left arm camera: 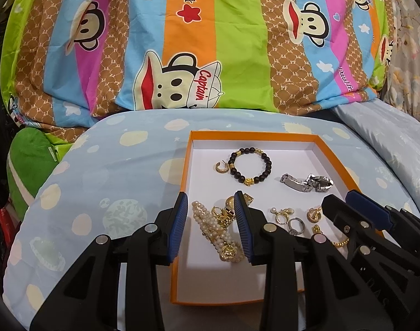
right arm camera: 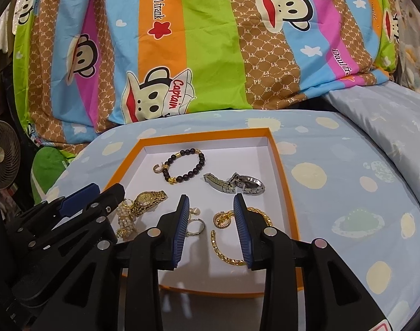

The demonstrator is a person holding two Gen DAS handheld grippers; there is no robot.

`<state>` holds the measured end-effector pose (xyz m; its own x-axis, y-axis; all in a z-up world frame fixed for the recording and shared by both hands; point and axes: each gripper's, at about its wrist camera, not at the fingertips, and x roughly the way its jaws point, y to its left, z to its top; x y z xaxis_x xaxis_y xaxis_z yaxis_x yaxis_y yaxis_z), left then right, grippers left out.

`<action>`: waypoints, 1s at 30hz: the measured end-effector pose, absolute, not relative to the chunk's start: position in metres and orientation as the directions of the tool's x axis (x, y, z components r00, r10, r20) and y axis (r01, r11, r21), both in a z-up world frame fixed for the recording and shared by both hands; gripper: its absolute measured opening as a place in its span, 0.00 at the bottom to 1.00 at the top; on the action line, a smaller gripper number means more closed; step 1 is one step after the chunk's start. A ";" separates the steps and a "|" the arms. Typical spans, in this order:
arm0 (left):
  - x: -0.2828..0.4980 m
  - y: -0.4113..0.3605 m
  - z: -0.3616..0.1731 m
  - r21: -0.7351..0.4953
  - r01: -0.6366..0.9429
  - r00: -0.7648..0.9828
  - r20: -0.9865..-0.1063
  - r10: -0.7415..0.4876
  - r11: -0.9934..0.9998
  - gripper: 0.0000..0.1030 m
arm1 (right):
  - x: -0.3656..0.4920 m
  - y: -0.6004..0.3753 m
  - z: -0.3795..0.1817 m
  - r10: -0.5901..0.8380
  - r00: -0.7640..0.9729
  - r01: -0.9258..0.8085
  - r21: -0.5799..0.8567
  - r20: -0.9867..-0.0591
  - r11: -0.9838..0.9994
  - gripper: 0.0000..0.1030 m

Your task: Organize jewelry

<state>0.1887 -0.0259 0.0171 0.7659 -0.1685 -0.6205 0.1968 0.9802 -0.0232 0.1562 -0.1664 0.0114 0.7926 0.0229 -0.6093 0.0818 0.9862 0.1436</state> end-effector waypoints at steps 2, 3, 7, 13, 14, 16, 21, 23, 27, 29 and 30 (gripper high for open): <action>0.186 -0.024 0.017 -0.025 0.188 0.765 -0.623 -0.162 0.982 0.32 | 0.153 -0.168 0.012 0.010 0.792 0.093 0.138 -0.610 0.986 0.33; 0.184 -0.023 0.017 -0.028 0.184 0.763 -0.626 -0.161 0.983 0.32 | 0.150 -0.169 0.012 0.003 0.793 0.100 0.135 -0.610 0.986 0.33; 0.175 -0.017 0.016 -0.048 0.173 0.758 -0.632 -0.164 0.984 0.32 | 0.139 -0.171 0.012 -0.018 0.791 0.118 0.124 -0.612 0.985 0.33; 0.157 -0.015 0.015 -0.048 0.172 0.756 -0.634 -0.163 0.984 0.32 | 0.117 -0.175 0.011 -0.032 0.785 0.142 0.128 -0.619 0.982 0.33; 0.153 -0.015 0.016 -0.044 0.173 0.758 -0.632 -0.162 0.984 0.32 | 0.113 -0.175 0.011 -0.034 0.784 0.144 0.128 -0.620 0.981 0.32; 0.147 -0.016 0.016 -0.039 0.175 0.758 -0.633 -0.160 0.984 0.32 | 0.105 -0.176 0.011 -0.039 0.781 0.150 0.127 -0.624 0.981 0.33; 0.131 -0.015 0.015 -0.039 0.179 0.749 -0.643 -0.162 0.983 0.33 | 0.086 -0.176 0.010 -0.050 0.779 0.161 0.122 -0.626 0.979 0.33; 0.124 -0.016 0.016 -0.032 0.178 0.753 -0.639 -0.157 0.984 0.34 | 0.079 -0.176 0.010 -0.054 0.778 0.167 0.123 -0.626 0.978 0.33; 0.108 -0.019 0.017 -0.014 0.188 0.759 -0.633 -0.154 0.982 0.40 | 0.064 -0.175 0.010 -0.069 0.782 0.176 0.114 -0.619 0.978 0.41; 0.102 -0.019 0.018 -0.006 0.189 0.762 -0.630 -0.151 0.982 0.40 | 0.057 -0.172 0.012 -0.082 0.786 0.177 0.096 -0.613 0.980 0.46; 0.099 -0.019 0.018 -0.005 0.191 0.763 -0.629 -0.151 0.982 0.40 | 0.053 -0.170 0.012 -0.091 0.786 0.180 0.085 -0.611 0.980 0.48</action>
